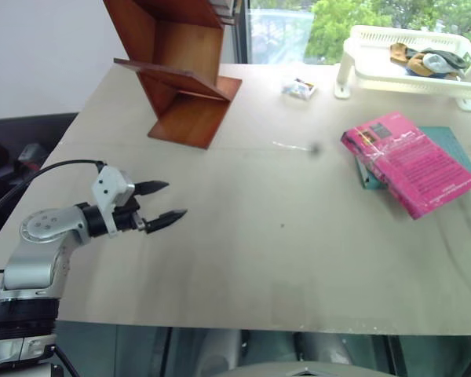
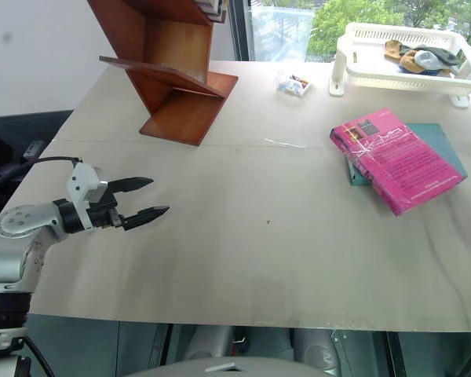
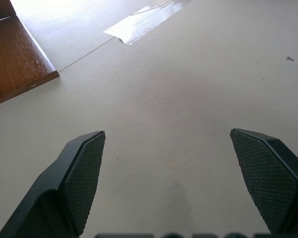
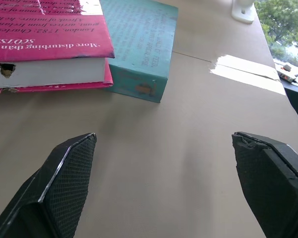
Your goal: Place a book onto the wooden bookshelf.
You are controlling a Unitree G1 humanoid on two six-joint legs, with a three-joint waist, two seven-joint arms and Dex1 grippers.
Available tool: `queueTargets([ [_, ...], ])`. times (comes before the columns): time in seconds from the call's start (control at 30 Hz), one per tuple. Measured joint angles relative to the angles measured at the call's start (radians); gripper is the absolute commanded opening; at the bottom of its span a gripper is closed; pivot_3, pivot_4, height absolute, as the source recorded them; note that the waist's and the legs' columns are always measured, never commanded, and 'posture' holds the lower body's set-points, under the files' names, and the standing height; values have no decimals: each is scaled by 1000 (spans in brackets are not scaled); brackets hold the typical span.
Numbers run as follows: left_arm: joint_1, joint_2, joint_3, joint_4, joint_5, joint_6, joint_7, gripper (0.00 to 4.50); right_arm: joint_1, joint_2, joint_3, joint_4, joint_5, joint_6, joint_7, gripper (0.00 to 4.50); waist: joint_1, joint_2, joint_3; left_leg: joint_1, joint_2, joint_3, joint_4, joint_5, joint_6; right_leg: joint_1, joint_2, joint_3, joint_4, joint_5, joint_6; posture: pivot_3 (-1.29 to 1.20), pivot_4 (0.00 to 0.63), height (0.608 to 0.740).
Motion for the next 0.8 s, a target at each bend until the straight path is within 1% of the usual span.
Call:
queueTargets([
  [0.07, 3, 0, 9, -8, -16, 16, -7, 4430, -12, 0, 2, 7, -2, -1, 3, 4500, -1, 0, 0, 0, 0, 0, 0, 0, 0, 0, 0, 0, 0, 0, 0, 0, 150, 740],
  [0.2, -31, 20, 52, -93, -89, 55, -20, 4430, -88, 0, 30, 17, -20, -15, 21, 4500, -3, -1, 1, 0, 0, 0, 0, 0, 0, -1, 1, 0, 1, 0, 0, 0, 150, 740],
  [0.3, -35, 32, 80, -119, -104, 64, -18, 4430, -107, 0, 38, 20, -25, -17, 28, 4500, 0, -1, 1, 0, 0, 0, 0, 0, 0, 0, 1, 0, 0, 0, 0, 0, 150, 740],
  [0.63, -26, 29, 80, -117, -108, 67, -17, 4430, -117, 0, 46, 29, -38, -20, 38, 4500, 1, -1, 1, -1, 0, 0, 0, 0, 0, -1, 1, 0, 0, 0, 0, 0, 150, 740],
  [0.8, -41, 25, 74, -115, -108, 67, -18, 4430, -135, 0, 46, 40, -41, -18, 14, 4500, -1, -1, 1, -1, 0, 0, 0, 0, 0, -1, 1, 0, 0, 0, 0, 0, 150, 740],
])
